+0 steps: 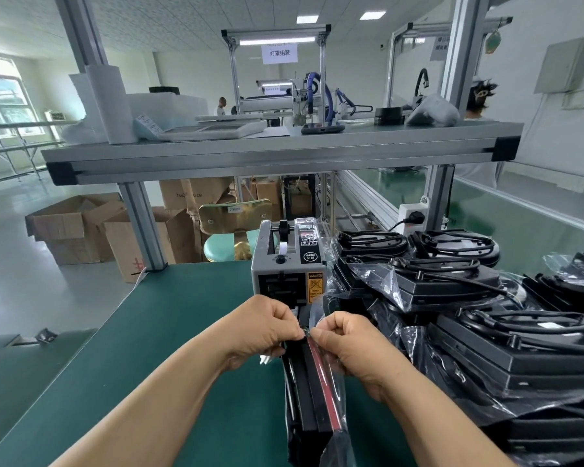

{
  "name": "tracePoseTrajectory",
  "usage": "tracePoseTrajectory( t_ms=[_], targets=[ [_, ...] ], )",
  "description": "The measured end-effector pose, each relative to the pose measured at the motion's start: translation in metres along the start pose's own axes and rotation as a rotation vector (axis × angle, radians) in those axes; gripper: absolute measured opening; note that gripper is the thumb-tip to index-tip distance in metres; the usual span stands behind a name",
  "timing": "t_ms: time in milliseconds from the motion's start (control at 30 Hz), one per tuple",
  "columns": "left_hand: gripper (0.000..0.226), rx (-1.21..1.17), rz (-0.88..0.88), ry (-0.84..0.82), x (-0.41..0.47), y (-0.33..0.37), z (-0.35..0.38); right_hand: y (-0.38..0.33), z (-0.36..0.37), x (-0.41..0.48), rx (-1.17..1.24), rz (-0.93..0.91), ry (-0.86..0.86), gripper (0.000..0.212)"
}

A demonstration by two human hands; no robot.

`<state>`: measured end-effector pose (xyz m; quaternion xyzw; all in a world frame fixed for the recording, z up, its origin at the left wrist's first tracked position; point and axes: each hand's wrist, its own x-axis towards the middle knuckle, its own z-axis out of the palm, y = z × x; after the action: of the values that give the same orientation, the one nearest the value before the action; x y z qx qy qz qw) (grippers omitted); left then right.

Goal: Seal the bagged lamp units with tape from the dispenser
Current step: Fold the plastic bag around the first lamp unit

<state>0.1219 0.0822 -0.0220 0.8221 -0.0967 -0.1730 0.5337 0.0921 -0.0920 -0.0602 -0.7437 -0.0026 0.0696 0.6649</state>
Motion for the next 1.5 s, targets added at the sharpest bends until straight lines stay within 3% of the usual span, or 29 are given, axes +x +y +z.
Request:
tracePoseTrajectory(
  t_ms=[300,467,567,833,933,1067,1133,1233,1367,1400,1500],
  targets=[
    [0.024,0.02,0.012,0.185,-0.005,-0.017,0.01,0.002,-0.001,0.001,0.009,0.012,0.019,0.011],
    [0.038,-0.342,-0.163,0.182,-0.009,-0.025,0.025,0.002,-0.001,0.0,0.04,0.024,0.024,0.009],
    [0.039,-0.402,-0.218,0.129,-0.01,-0.025,0.025,0.002,-0.002,0.001,0.036,0.038,0.013,0.008],
    [0.016,-0.388,-0.214,0.238,-0.006,-0.018,0.031,-0.002,-0.003,-0.006,0.008,0.067,0.016,0.014],
    [0.013,-0.409,-0.177,0.286,-0.012,-0.019,0.034,-0.002,-0.002,-0.014,-0.11,0.124,0.011,0.033],
    [0.006,-0.404,-0.101,0.336,-0.032,-0.015,0.046,-0.011,0.003,-0.035,-0.179,0.131,-0.047,0.086],
    [0.018,-0.365,-0.028,0.352,-0.047,-0.012,0.052,-0.015,0.003,-0.045,-0.225,0.077,-0.039,0.077],
    [0.034,-0.279,0.167,0.406,-0.079,-0.008,0.05,-0.018,-0.003,-0.065,-0.111,-0.038,-0.127,0.048],
    [0.026,-0.045,0.485,0.804,-0.127,-0.012,0.017,-0.027,-0.011,-0.095,-0.063,-0.302,-0.27,0.051],
    [0.037,0.026,0.482,0.792,-0.138,-0.012,0.008,-0.029,-0.013,-0.101,-0.062,-0.365,-0.283,0.054],
    [0.102,0.173,0.428,0.546,-0.159,-0.017,-0.015,-0.038,-0.018,-0.115,-0.144,-0.526,-0.326,0.065]
  ],
)
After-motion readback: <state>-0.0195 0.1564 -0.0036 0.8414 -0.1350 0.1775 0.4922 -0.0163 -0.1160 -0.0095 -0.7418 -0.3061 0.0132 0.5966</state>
